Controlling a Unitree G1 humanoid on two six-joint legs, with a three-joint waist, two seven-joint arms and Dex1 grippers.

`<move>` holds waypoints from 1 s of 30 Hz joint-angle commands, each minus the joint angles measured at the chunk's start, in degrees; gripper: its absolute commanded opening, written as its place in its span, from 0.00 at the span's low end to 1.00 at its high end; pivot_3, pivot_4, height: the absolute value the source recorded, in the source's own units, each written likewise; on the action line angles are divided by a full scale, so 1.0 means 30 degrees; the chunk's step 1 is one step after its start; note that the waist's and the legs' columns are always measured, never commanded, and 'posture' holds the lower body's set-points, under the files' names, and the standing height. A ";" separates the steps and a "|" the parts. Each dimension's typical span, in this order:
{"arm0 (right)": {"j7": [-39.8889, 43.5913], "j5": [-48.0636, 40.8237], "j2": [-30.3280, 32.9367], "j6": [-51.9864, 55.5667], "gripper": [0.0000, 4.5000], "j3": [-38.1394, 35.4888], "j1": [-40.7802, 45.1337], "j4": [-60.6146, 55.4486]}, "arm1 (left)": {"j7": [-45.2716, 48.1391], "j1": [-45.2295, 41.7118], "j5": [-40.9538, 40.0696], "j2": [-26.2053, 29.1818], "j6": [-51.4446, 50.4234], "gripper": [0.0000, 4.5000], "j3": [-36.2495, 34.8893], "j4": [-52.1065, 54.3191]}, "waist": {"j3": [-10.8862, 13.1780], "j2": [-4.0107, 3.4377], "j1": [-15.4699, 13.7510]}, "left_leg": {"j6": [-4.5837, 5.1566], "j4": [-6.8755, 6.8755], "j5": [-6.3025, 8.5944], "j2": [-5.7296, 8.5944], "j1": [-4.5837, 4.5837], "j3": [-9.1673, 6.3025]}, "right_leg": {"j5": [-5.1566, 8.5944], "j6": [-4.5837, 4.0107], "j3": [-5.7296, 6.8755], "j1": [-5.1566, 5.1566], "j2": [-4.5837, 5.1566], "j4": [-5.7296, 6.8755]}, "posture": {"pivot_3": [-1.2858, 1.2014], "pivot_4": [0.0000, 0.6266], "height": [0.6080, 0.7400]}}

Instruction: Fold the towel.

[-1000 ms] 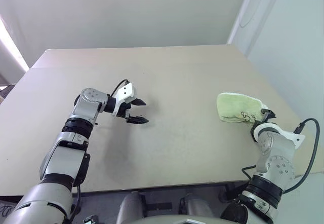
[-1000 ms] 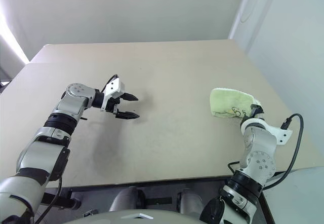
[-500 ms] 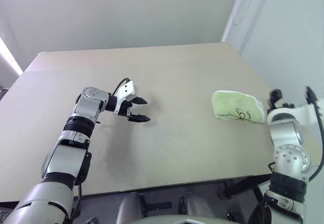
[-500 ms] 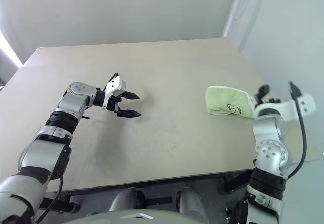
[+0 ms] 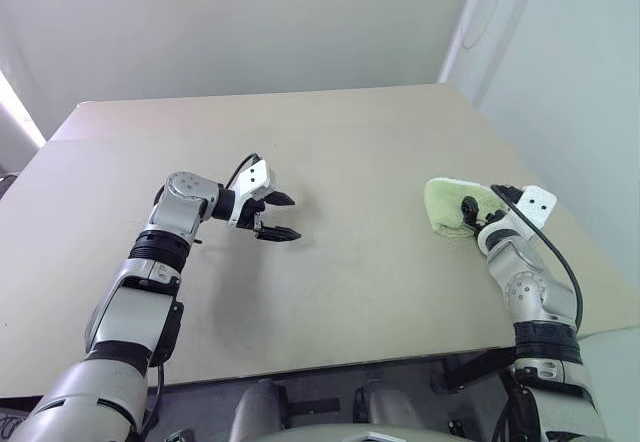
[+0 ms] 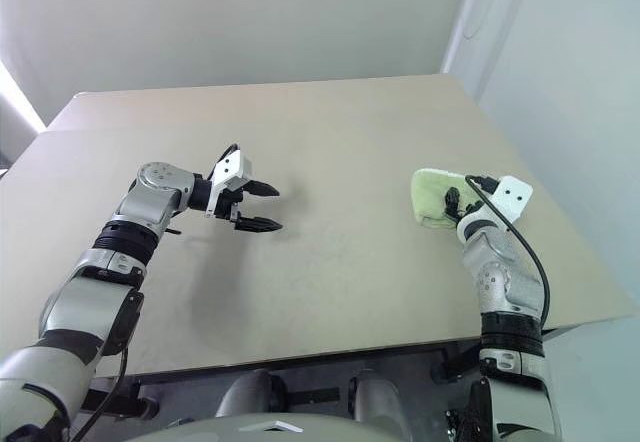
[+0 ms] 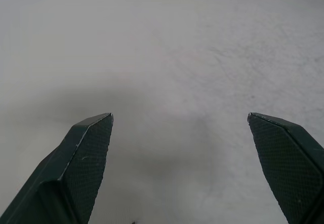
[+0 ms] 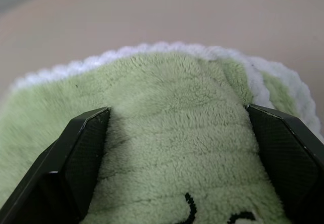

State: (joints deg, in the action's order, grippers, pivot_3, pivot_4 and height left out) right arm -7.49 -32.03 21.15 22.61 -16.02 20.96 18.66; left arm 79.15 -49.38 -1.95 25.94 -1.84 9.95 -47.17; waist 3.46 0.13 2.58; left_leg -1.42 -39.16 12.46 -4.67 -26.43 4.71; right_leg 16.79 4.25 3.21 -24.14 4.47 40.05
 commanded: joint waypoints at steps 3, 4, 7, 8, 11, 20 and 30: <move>0.1656 0.2912 -0.0024 0.0007 1.00 0.1603 0.0437 0.2185 | -0.0195 -0.0091 -0.0292 0.0092 0.0142 1.00 -0.0285 0.0673 | -0.0039 0.0063 0.0022 | 0.0000 -0.0007 0.0000 -0.0003 0.0016 -0.0002 | -0.0001 -0.0002 0.0000 0.0017 -0.0002 0.0000 | 0.52 0.00 0.57; 0.1966 0.3374 -0.0076 0.0170 1.00 0.2029 0.0431 0.2150 | -0.0204 -0.0118 -0.0293 0.0095 0.0158 1.00 -0.0289 0.0642 | -0.0050 0.0080 0.0032 | 0.0000 -0.0009 0.0000 -0.0004 0.0020 -0.0002 | 0.0000 -0.0005 0.0001 0.0022 -0.0002 0.0000 | 0.52 0.00 0.57; 0.2799 0.4890 -0.0074 0.0368 1.00 0.3207 0.0206 0.1535 | -0.0257 -0.0265 -0.0263 0.0108 0.0208 1.00 -0.0301 0.0504 | -0.0067 0.0108 0.0132 | -0.0001 -0.0017 0.0001 -0.0013 0.0048 -0.0003 | 0.0015 -0.0049 0.0000 0.0044 -0.0002 0.0001 | 0.52 0.00 0.57; 0.2934 0.5192 -0.0049 0.0335 1.00 0.3271 0.0142 0.1280 | -0.0279 -0.0311 -0.0255 0.0113 0.0221 1.00 -0.0310 0.0467 | -0.0069 0.0111 0.0190 | -0.0002 -0.0017 0.0001 -0.0016 0.0056 -0.0005 | 0.0013 -0.0053 0.0001 0.0049 -0.0005 0.0002 | 0.52 0.00 0.57; 0.3026 0.5658 0.0217 0.0228 1.00 0.2757 0.0056 0.0358 | -0.0290 -0.0426 -0.0254 0.0157 0.0256 1.00 -0.0345 0.0364 | -0.0069 0.0110 0.0315 | -0.0002 -0.0014 0.0001 -0.0022 0.0060 -0.0016 | 0.0014 -0.0058 0.0002 0.0048 -0.0015 0.0014 | 0.52 0.00 0.57; 0.1859 0.5566 0.2338 -0.0238 1.00 -0.1521 0.0705 -0.2806 | -0.0899 -0.0768 -0.0218 0.0207 0.0839 1.00 -0.0554 -0.0526 | -0.0046 0.0074 -0.0037 | -0.0003 -0.0011 -0.0001 -0.0004 -0.0017 0.0005 | -0.0008 -0.0003 -0.0005 -0.0032 -0.0001 0.0019 | 0.52 0.00 0.57; 0.7709 -0.4512 0.2258 0.4955 1.00 -0.3419 -0.0317 -1.2007 | -0.2529 -0.1842 -0.1122 0.0189 0.0887 1.00 -0.2151 -0.2267 | -0.0042 0.0068 -0.0031 | -0.0003 -0.0002 -0.0001 -0.0022 -0.0013 -0.0028 | -0.0007 -0.0001 0.0001 -0.0037 -0.0024 0.0030 | 0.52 0.00 0.57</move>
State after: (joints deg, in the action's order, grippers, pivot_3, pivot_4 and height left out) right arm 12.56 -40.65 27.46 34.96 -26.85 20.36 -12.46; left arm 72.13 -52.78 -3.22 25.95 0.47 6.24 -54.01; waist 3.33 0.33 2.49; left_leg -1.43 -39.16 12.46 -4.74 -26.47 4.62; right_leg 16.77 4.24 3.22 -24.24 4.40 40.14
